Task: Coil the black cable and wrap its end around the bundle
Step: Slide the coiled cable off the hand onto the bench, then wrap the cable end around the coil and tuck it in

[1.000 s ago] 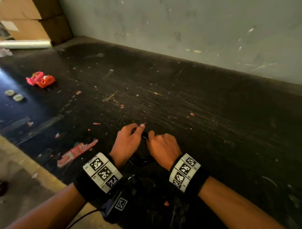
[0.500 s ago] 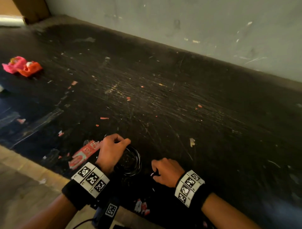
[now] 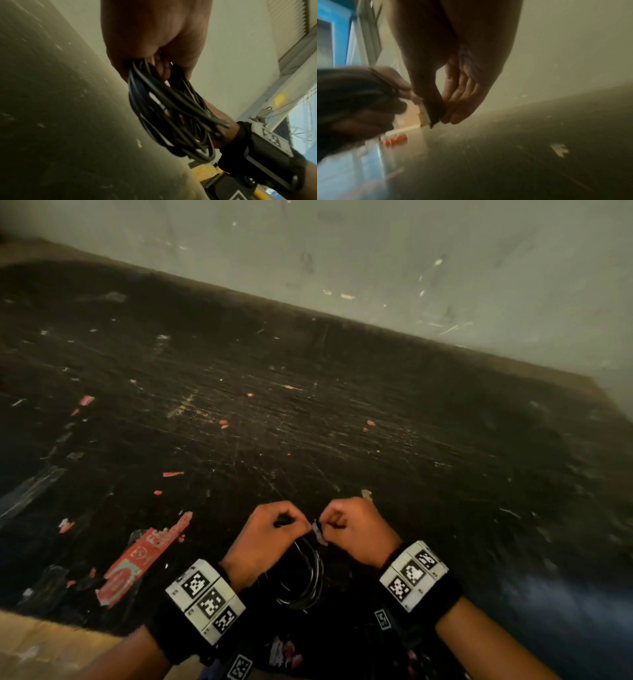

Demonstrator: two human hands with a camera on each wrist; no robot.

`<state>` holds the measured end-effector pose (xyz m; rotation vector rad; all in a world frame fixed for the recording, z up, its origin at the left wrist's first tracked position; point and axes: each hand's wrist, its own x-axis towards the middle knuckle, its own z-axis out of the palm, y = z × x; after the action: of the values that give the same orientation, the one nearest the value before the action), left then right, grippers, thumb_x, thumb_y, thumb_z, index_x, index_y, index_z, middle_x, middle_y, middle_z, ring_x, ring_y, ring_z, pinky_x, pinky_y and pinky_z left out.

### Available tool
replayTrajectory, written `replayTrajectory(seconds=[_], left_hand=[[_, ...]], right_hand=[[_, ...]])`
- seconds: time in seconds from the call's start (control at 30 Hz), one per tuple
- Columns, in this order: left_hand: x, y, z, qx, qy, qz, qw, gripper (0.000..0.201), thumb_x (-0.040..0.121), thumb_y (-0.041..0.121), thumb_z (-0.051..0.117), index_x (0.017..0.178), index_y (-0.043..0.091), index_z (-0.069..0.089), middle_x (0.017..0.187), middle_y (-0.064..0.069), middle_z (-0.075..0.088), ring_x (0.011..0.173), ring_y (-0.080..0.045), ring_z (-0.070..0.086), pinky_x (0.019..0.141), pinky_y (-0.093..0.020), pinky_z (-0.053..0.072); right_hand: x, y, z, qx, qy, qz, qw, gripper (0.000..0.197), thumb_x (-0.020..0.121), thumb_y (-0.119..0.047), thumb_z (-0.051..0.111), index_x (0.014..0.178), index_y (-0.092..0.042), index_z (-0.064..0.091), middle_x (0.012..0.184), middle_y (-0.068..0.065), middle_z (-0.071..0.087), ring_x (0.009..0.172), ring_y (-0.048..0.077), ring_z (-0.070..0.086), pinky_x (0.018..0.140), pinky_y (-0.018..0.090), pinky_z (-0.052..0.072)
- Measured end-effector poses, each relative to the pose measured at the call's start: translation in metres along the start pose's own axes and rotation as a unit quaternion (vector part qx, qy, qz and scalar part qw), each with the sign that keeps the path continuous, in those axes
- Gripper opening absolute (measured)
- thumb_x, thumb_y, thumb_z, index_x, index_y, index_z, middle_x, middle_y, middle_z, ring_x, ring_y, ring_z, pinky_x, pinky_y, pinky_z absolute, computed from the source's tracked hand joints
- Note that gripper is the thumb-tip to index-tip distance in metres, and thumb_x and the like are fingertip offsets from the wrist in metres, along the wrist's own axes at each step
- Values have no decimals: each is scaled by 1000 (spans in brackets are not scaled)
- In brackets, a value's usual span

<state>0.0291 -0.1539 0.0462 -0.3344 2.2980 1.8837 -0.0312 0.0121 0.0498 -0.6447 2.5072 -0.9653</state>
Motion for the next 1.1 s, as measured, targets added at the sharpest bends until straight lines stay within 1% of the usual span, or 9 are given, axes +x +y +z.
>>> replayTrajectory(seconds=[0.13, 0.3, 0.4, 0.57, 0.67, 0.77, 0.83, 0.93, 1.1], left_hand=[[1, 19, 25, -72, -44, 4, 996, 14, 86, 13, 63, 73, 11, 65, 41, 12, 52, 33, 3, 43, 35, -8, 29], [0, 40, 48, -111, -56, 37, 991, 23, 91, 9, 56, 68, 7, 61, 37, 12, 46, 31, 4, 38, 35, -6, 27], [0, 50, 60, -107, -52, 69, 991, 28, 90, 3, 54, 64, 9, 63, 39, 13, 50, 36, 6, 42, 38, -6, 30], [1, 67, 82, -19, -36, 166, 985, 29, 87, 3, 58, 62, 13, 68, 57, 9, 60, 59, 2, 53, 59, -15, 41], [-2, 82, 98, 11, -6, 204, 979, 25, 87, 6, 58, 64, 7, 67, 60, -2, 63, 62, -3, 55, 60, -22, 43], [-6, 96, 113, 9, 8, 222, 975, 24, 89, 11, 57, 70, -1, 66, 70, -20, 63, 65, -11, 56, 65, -30, 46], [-5, 101, 121, -13, 21, 208, 978, 25, 90, 14, 57, 69, 2, 65, 65, -17, 59, 63, -12, 54, 63, -34, 43], [-4, 110, 134, -73, 21, 161, 984, 27, 90, 14, 57, 66, 6, 65, 59, -5, 52, 59, -15, 48, 56, -29, 36], [-18, 131, 148, -162, 21, 134, 977, 31, 90, 8, 54, 60, 12, 62, 47, 3, 50, 42, -6, 45, 39, -17, 33]], right_hand=[[-22, -9, -23, 27, 73, -58, 995, 8, 77, -11, 69, 82, -16, 69, 73, -6, 67, 69, 7, 64, 68, 24, 54], [-43, -8, -49, -32, 120, -124, 984, 8, 77, -12, 66, 84, -14, 70, 80, 1, 68, 72, 8, 62, 68, 24, 51], [-51, -4, -66, -56, 124, -115, 984, 9, 79, -17, 66, 87, -14, 69, 83, 1, 68, 75, 9, 62, 71, 29, 53], [-64, 0, -92, -157, 111, -102, 976, 16, 81, -30, 56, 84, -19, 67, 83, 0, 68, 79, 18, 63, 70, 41, 51], [-65, 11, -108, -96, 179, -45, 978, 8, 76, -25, 64, 76, -18, 67, 74, -2, 70, 70, 15, 65, 65, 36, 52], [-68, 28, -131, 100, 286, 18, 953, 16, 78, -5, 65, 67, -17, 63, 64, 3, 66, 57, 16, 65, 58, 29, 51], [-79, 31, -145, 249, 266, 14, 931, 19, 86, 1, 57, 74, -14, 60, 72, 8, 69, 55, 17, 66, 53, 27, 52], [-97, 29, -156, 383, 189, -57, 902, 14, 91, 5, 46, 88, -7, 52, 81, 13, 73, 51, 21, 63, 47, 26, 50], [-109, 49, -167, 401, 63, -152, 901, 38, 78, 5, 55, 111, -12, 61, 90, 6, 66, 74, 17, 64, 68, 27, 53]])
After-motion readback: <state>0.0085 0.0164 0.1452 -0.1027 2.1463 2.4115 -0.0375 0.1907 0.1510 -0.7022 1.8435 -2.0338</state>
